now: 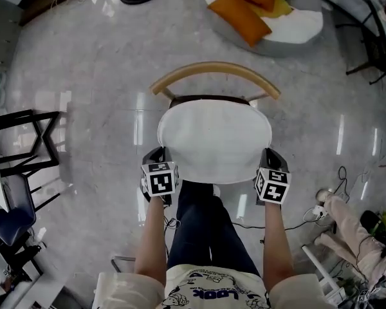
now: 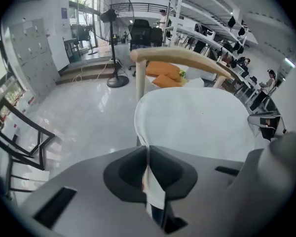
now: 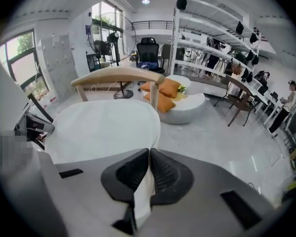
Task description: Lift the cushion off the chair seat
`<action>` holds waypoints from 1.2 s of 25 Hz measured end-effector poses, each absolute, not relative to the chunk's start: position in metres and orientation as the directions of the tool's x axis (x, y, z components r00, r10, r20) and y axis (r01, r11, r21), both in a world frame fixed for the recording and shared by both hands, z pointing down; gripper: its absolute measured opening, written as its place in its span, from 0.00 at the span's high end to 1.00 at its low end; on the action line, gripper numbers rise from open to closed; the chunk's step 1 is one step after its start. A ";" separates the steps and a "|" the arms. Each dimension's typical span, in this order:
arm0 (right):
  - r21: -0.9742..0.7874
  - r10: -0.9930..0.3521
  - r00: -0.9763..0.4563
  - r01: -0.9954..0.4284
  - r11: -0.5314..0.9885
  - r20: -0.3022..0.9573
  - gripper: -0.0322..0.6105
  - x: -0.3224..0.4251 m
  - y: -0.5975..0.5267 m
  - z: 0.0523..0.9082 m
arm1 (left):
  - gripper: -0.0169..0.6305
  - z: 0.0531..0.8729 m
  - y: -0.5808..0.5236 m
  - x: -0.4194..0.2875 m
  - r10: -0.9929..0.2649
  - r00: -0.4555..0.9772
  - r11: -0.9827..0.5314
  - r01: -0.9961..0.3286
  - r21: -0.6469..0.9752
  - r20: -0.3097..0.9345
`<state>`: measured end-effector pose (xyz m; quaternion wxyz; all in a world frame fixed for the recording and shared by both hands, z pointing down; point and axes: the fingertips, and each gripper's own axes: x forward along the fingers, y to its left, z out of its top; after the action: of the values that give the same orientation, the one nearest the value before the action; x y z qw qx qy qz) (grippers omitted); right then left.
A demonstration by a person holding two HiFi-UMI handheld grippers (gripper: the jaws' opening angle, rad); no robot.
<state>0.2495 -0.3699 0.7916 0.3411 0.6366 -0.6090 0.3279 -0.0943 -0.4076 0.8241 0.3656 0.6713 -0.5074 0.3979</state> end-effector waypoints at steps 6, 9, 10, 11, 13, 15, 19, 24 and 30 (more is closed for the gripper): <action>0.057 -0.644 0.040 -0.998 0.006 0.764 0.90 0.248 -0.348 0.694 | 0.92 0.727 -0.384 -0.097 -0.500 0.167 -0.198 -0.977 0.076 0.850; 0.050 -0.681 0.039 -0.999 -0.004 0.731 0.90 0.249 -0.333 0.653 | 0.93 0.684 -0.366 -0.098 -0.541 0.156 -0.184 -0.981 0.065 0.826; 0.049 -0.694 0.040 -0.999 -0.007 0.719 0.90 0.248 -0.327 0.638 | 0.93 0.669 -0.361 -0.099 -0.557 0.154 -0.179 -0.982 0.062 0.816; 0.048 -0.708 0.040 -0.999 -0.009 0.705 0.90 0.247 -0.322 0.623 | 0.92 0.655 -0.355 -0.100 -0.573 0.152 -0.173 -0.983 0.062 0.805; 0.050 -0.735 0.038 -0.999 -0.006 0.677 0.90 0.244 -0.313 0.592 | 0.92 0.623 -0.344 -0.103 -0.602 0.145 -0.162 -0.985 0.058 0.785; 0.054 -0.762 0.034 -0.999 0.001 0.646 0.90 0.240 -0.305 0.561 | 0.92 0.589 -0.336 -0.108 -0.631 0.138 -0.156 -0.986 0.050 0.763; 0.058 -0.812 0.029 -0.998 0.006 0.583 0.90 0.235 -0.290 0.504 | 0.92 0.530 -0.321 -0.113 -0.693 0.132 -0.140 -0.989 0.047 0.708; 0.047 -0.858 0.022 -0.999 0.002 0.513 0.90 0.229 -0.272 0.445 | 0.92 0.471 -0.300 -0.119 -0.746 0.119 -0.130 -0.991 0.032 0.655; 0.039 -0.907 0.008 -0.999 0.009 0.422 0.90 0.232 -0.254 0.374 | 0.92 0.401 -0.276 -0.117 -0.806 0.106 -0.114 -0.993 0.023 0.583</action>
<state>0.2321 -0.2544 0.3741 0.1670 0.6900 -0.6905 0.1384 -0.1174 -0.2765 0.4007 0.2118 0.7127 -0.6311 0.2213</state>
